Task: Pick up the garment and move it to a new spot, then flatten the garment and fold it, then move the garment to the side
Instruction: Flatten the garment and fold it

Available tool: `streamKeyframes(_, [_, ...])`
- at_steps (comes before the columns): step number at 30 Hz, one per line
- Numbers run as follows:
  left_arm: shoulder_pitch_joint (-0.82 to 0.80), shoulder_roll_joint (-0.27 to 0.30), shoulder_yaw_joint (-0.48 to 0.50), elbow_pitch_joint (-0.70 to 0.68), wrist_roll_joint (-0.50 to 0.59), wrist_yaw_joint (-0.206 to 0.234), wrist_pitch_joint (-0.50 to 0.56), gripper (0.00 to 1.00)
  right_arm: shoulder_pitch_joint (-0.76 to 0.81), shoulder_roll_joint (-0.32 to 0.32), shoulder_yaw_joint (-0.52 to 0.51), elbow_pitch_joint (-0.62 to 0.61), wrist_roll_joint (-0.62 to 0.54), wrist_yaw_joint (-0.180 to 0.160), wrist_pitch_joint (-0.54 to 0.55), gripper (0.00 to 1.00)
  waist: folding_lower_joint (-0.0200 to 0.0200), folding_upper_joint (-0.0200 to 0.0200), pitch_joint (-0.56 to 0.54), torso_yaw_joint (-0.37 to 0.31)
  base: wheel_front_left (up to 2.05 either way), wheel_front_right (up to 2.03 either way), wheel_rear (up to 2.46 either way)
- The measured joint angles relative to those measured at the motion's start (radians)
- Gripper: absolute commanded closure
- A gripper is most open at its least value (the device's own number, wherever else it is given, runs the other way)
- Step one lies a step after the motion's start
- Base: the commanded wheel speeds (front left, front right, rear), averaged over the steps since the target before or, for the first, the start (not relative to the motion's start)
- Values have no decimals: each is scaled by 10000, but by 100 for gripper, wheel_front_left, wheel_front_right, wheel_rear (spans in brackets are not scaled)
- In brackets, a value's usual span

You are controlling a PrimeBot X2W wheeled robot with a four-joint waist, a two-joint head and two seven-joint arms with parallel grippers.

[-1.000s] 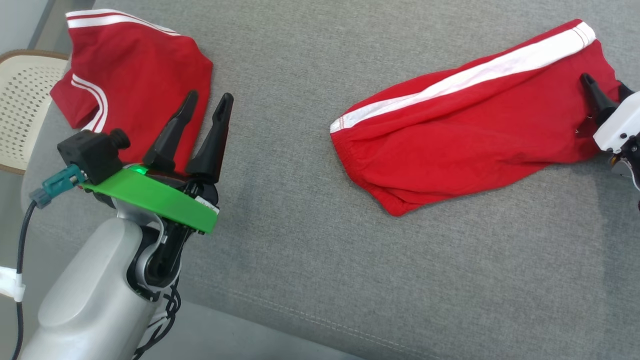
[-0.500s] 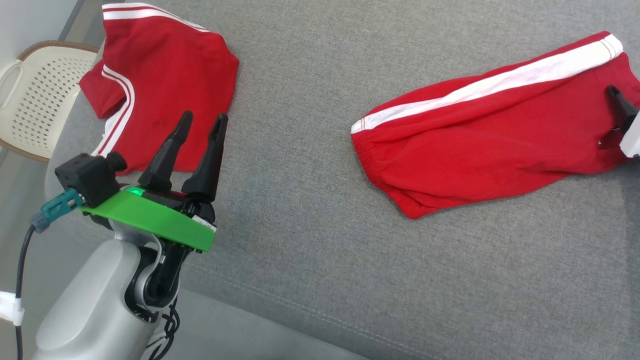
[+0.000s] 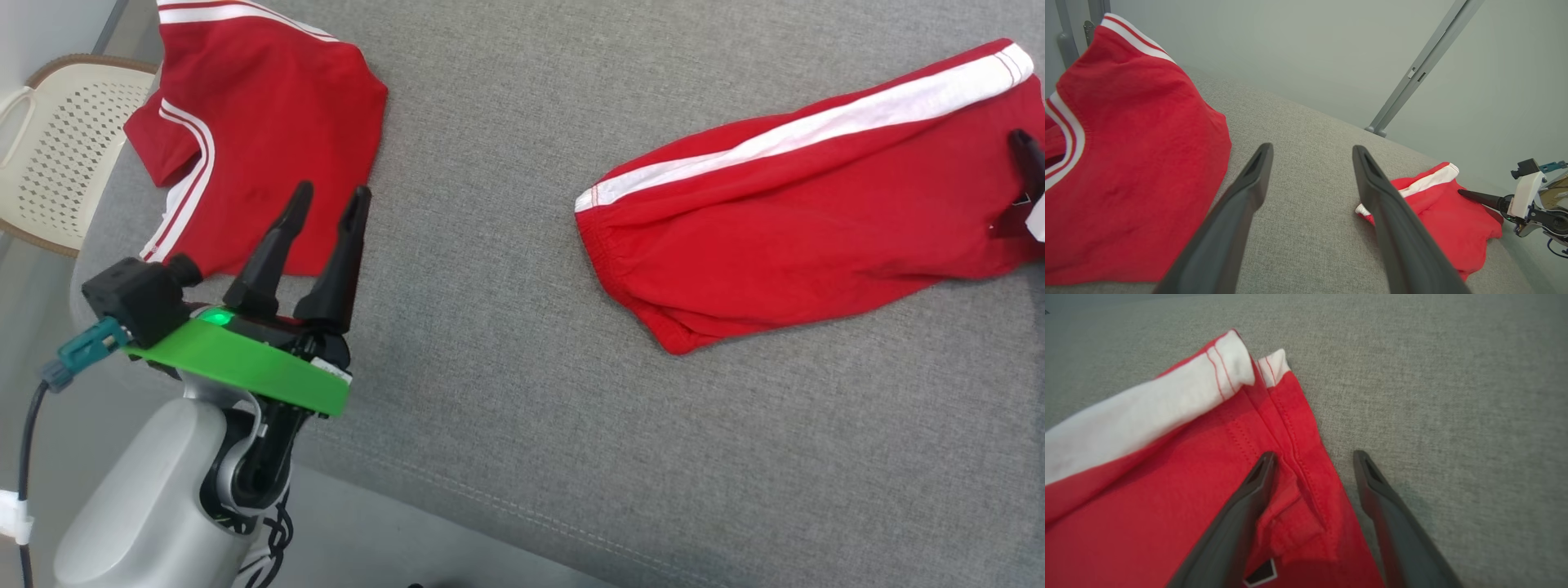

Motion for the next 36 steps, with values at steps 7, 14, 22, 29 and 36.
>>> streamKeyframes(7, [190,268,435,19,94,121,-25,0,-126,1009,-474,-117,1104,284,31,100,0,0,10,-318,0,0,0])
streamKeyframes(14, [547,270,506,205,96,117,-27,0,484,1149,-832,-270,1643,458,-230,100,0,0,-204,-930,0,0,0])
streamKeyframes(22, [1173,301,418,635,140,73,-25,0,1652,1317,-1413,-316,2491,546,-616,100,0,0,-706,-1819,0,0,0])
streamKeyframes(29, [1746,531,-38,811,629,58,-25,0,3054,1484,-2025,-270,3323,633,-886,100,0,0,-1320,-2611,0,0,0])
streamKeyframes(36, [1891,428,-357,742,723,25,-25,0,3898,1354,-3066,-612,4159,631,-1588,100,0,0,-1962,-3211,0,0,0])
